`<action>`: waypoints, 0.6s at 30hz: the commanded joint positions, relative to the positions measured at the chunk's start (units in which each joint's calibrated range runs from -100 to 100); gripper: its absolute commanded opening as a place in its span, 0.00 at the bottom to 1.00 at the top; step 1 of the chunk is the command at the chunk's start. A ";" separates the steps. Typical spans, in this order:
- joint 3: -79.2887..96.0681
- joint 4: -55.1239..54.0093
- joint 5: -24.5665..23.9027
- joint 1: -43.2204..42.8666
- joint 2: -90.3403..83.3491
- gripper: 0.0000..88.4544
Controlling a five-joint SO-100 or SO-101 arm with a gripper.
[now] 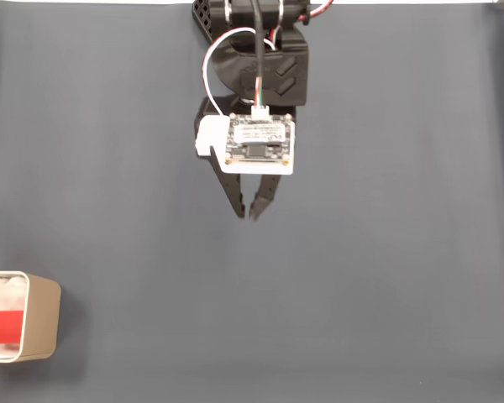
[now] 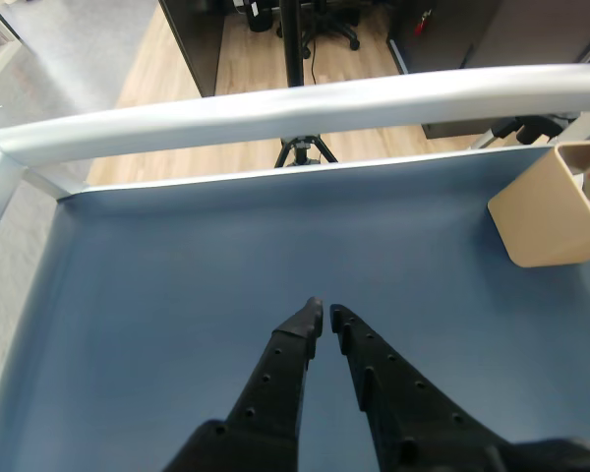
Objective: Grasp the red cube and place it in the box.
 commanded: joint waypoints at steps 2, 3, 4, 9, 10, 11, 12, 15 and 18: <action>8.82 -2.37 0.83 -0.78 -7.94 0.00; 11.10 -2.86 0.93 -0.85 -9.24 0.00; 13.29 -3.19 1.07 -0.92 -10.54 0.00; 24.33 -4.25 1.56 -0.92 -17.47 0.00; 26.16 -4.25 1.56 -0.85 -18.68 0.00; 28.25 -4.25 1.61 -0.78 -20.07 0.00; 30.08 -4.25 1.66 -0.64 -21.28 0.00; 35.55 -4.25 2.10 -0.64 -25.44 0.00; 40.75 -4.17 2.54 -0.71 -29.86 0.00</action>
